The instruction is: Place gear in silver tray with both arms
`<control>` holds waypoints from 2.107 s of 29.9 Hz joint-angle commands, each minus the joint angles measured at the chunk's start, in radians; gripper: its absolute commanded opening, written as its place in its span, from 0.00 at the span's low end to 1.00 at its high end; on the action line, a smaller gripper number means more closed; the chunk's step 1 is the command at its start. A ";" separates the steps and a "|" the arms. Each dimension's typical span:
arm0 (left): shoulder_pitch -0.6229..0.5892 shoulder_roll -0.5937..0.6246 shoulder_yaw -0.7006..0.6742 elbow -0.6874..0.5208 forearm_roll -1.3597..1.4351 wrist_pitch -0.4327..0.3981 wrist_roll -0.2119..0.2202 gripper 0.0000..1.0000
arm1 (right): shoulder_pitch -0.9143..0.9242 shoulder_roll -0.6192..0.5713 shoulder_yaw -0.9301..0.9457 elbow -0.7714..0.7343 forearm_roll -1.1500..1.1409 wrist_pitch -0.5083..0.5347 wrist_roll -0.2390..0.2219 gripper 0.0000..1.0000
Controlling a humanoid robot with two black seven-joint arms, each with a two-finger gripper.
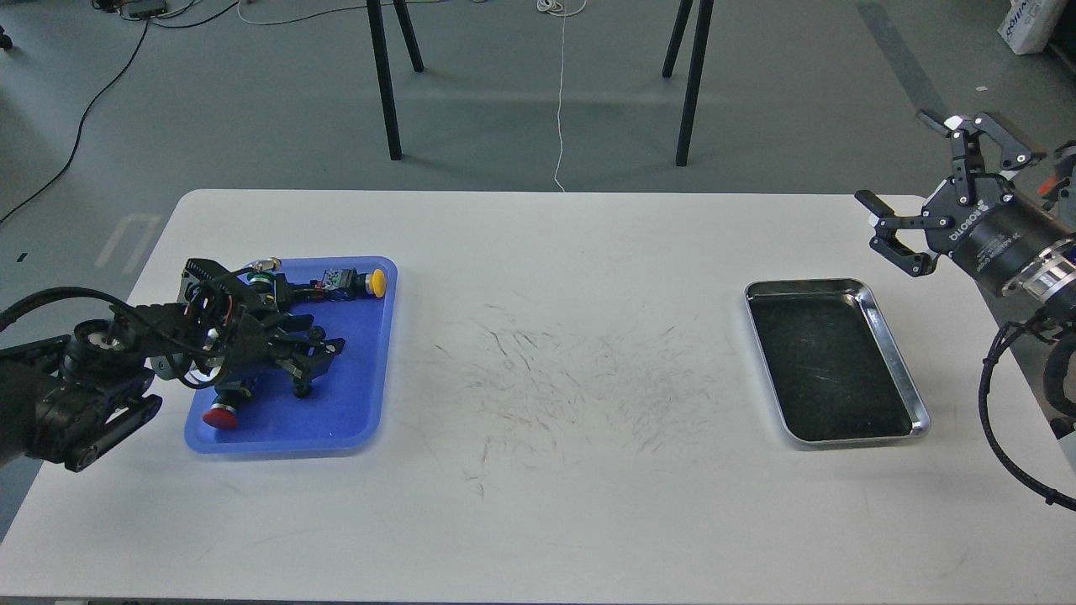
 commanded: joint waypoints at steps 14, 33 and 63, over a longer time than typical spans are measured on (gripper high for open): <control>-0.021 0.000 0.003 -0.002 0.041 0.009 0.000 0.27 | -0.003 0.002 0.000 -0.006 0.000 -0.001 0.000 0.99; -0.117 0.043 0.041 -0.057 0.018 0.015 0.000 0.22 | -0.005 0.003 -0.002 -0.012 -0.002 -0.001 0.000 0.99; -0.359 -0.251 0.050 -0.132 -0.158 -0.171 0.000 0.24 | -0.009 0.000 -0.008 -0.027 -0.002 -0.005 0.000 0.99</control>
